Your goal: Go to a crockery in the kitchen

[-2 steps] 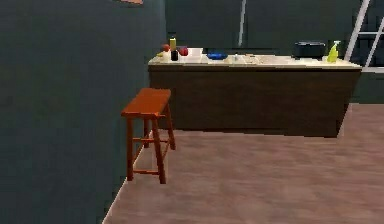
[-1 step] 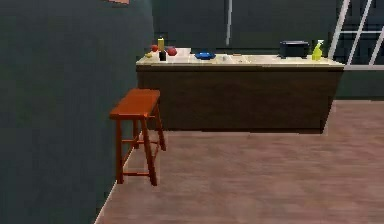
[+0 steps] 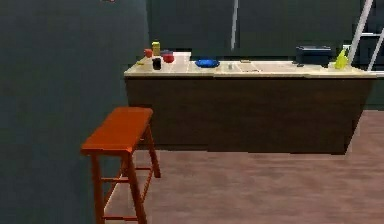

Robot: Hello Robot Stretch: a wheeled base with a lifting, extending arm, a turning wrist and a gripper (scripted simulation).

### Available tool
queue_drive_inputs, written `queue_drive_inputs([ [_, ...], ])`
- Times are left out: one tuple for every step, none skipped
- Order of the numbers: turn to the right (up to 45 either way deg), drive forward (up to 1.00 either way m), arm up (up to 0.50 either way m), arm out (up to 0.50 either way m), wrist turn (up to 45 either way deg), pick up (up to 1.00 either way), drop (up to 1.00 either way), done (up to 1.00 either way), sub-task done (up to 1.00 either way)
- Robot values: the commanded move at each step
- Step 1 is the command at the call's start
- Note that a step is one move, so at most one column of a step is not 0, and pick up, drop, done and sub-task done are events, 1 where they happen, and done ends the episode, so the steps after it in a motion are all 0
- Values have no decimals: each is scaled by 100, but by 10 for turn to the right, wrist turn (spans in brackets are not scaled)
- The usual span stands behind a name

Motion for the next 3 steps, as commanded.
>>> queue_drive_inputs([
  [90,0,0,0,0,0,0,0,0],
  [0,100,0,0,0,0,0,0,0],
  [60,0,0,0,0,0,0,0,0],
])
